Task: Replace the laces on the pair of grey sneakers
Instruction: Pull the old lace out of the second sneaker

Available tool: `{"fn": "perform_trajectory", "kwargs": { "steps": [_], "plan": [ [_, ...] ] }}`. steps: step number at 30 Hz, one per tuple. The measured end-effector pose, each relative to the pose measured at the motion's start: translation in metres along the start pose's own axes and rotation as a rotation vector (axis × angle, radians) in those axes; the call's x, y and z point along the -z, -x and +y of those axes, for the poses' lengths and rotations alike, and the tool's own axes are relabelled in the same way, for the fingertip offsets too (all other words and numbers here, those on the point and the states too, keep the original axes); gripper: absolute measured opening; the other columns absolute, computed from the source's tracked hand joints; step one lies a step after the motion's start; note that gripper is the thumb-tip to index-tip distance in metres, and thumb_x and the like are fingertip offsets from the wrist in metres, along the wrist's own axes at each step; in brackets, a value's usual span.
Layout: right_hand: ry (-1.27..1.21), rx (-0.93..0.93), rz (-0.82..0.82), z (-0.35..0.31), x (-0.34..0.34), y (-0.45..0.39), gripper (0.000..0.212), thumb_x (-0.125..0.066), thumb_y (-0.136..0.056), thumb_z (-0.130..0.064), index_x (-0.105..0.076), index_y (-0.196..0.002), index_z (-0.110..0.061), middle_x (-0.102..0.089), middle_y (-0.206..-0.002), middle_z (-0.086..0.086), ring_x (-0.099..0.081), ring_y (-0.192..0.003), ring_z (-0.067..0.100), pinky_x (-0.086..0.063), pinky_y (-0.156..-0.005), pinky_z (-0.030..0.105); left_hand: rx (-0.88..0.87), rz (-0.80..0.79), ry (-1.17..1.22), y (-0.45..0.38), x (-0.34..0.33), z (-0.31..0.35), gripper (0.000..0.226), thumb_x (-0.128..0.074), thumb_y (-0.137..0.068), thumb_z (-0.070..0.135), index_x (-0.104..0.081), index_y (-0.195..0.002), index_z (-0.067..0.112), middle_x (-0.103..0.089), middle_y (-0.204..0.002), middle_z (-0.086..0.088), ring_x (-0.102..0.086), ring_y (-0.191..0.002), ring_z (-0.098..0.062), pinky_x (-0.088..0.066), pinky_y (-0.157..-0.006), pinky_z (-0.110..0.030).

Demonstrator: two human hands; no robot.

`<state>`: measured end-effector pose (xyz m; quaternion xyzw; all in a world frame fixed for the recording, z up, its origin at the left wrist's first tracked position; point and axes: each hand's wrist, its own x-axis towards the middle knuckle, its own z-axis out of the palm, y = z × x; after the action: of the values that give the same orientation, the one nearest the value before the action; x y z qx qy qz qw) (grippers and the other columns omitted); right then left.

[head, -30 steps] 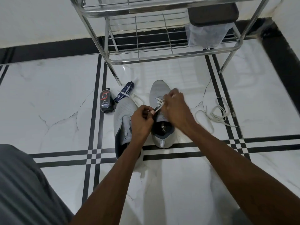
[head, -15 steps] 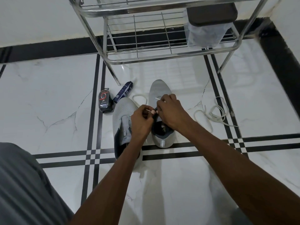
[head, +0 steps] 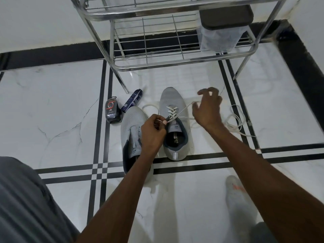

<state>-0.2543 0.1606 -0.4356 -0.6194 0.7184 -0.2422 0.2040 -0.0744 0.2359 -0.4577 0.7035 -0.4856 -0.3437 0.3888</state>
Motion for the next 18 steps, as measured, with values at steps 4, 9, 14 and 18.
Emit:
{"fn": "perform_trajectory", "kwargs": {
  "steps": [4, 9, 14, 18],
  "plan": [
    [0.138, 0.271, -0.319, -0.023, -0.024, 0.021, 0.023, -0.065, -0.091, -0.035, -0.069, -0.107, -0.019, -0.049, -0.132, 0.008, -0.036, -0.131, 0.032, -0.040, -0.101, 0.042, -0.011, 0.000, 0.015, -0.005, -0.002, 0.000, 0.005, -0.067, -0.092, 0.011, -0.070, -0.095, 0.013, -0.071, -0.078, 0.004, -0.064, -0.069, 0.000, -0.046, -0.060, -0.009],
    [0.219, 0.339, -0.352, -0.024, -0.036, 0.027, 0.026, -0.048, -0.098, -0.021, -0.069, -0.110, -0.011, -0.049, -0.129, 0.010, -0.043, -0.122, 0.030, -0.044, -0.096, 0.042, -0.032, -0.007, 0.000, -0.004, -0.002, -0.006, 0.006, -0.065, -0.092, 0.011, -0.069, -0.096, 0.013, -0.073, -0.082, 0.002, -0.069, -0.077, -0.010, -0.051, -0.064, -0.015],
    [-0.051, -0.034, 0.025, 0.000, -0.003, -0.003, 0.025, -0.057, -0.097, -0.017, -0.063, -0.119, -0.006, -0.039, -0.139, 0.018, -0.043, -0.125, 0.038, -0.046, -0.099, 0.045, -0.046, 0.013, -0.059, -0.004, -0.003, -0.010, 0.005, -0.061, -0.095, 0.016, -0.065, -0.095, 0.017, -0.069, -0.083, 0.003, -0.066, -0.077, -0.014, -0.058, -0.069, -0.036],
    [0.033, -0.105, -0.248, -0.009, 0.001, 0.010, 0.067, -0.074, -0.085, -0.042, -0.047, -0.137, -0.010, -0.044, -0.136, 0.015, -0.044, -0.126, 0.033, -0.045, -0.096, 0.042, -0.095, 0.011, -0.128, -0.002, -0.007, -0.004, 0.012, -0.060, -0.094, 0.023, -0.065, -0.102, 0.016, -0.067, -0.088, 0.000, -0.064, -0.077, -0.014, -0.057, -0.072, -0.038]
  ]
}}
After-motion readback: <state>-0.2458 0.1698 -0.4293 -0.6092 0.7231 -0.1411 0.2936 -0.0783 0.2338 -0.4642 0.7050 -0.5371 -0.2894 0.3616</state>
